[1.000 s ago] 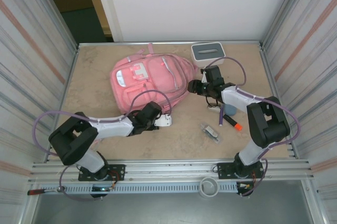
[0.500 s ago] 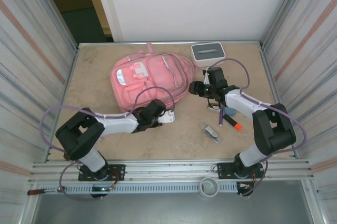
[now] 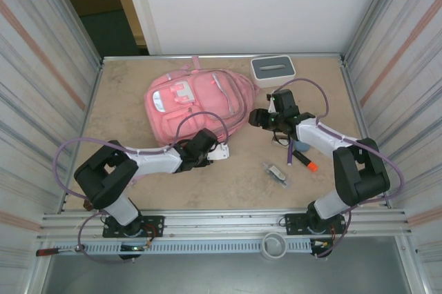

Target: Pack books, pencil case, and school supplies into a backpack

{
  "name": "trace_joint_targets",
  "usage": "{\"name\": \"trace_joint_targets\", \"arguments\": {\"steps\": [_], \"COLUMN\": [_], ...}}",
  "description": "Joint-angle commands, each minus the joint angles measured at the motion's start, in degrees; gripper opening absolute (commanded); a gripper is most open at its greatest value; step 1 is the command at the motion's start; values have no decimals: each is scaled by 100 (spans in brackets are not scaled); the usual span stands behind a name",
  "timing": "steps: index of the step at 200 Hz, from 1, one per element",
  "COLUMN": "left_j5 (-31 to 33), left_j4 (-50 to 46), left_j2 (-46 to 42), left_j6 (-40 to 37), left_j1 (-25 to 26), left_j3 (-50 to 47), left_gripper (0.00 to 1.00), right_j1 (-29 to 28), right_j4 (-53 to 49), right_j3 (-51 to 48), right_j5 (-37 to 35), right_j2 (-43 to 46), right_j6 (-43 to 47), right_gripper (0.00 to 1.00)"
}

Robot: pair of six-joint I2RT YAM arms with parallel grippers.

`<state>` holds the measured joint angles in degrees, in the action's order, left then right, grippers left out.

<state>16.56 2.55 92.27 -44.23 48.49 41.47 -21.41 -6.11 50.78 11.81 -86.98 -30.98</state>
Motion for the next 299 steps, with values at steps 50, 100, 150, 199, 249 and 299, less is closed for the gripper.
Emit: {"name": "trace_joint_targets", "arguments": {"steps": [50,100,150,199,249,299], "left_j5": [12,177,-485,-1792,-2406,-2663], "left_j4": [-445,-408,-346,-666,-671,-642], "left_j2": [268,178,-780,-1610,-2007,-2205], "left_j6": [313,495,929,1536,1712,1807], "left_j1": [-48,-41,-160,-785,-1126,-1304], "left_j3": [103,152,100,215,212,179], "left_gripper": [44,7,0,0,0,0], "right_j1": [-90,-479,-724,-1577,-2560,-3035], "right_j4": [-322,-729,-450,686,2719,3913], "right_j3": [-275,-413,-996,-1467,-1895,-1728], "right_j5": [-101,-755,-543,-538,-1404,-1933], "right_j2": [587,913,1648,2130,1243,-76], "right_j6": [123,392,1081,1988,2817,3230], "right_gripper": [61,62,63,62,55,53]}}
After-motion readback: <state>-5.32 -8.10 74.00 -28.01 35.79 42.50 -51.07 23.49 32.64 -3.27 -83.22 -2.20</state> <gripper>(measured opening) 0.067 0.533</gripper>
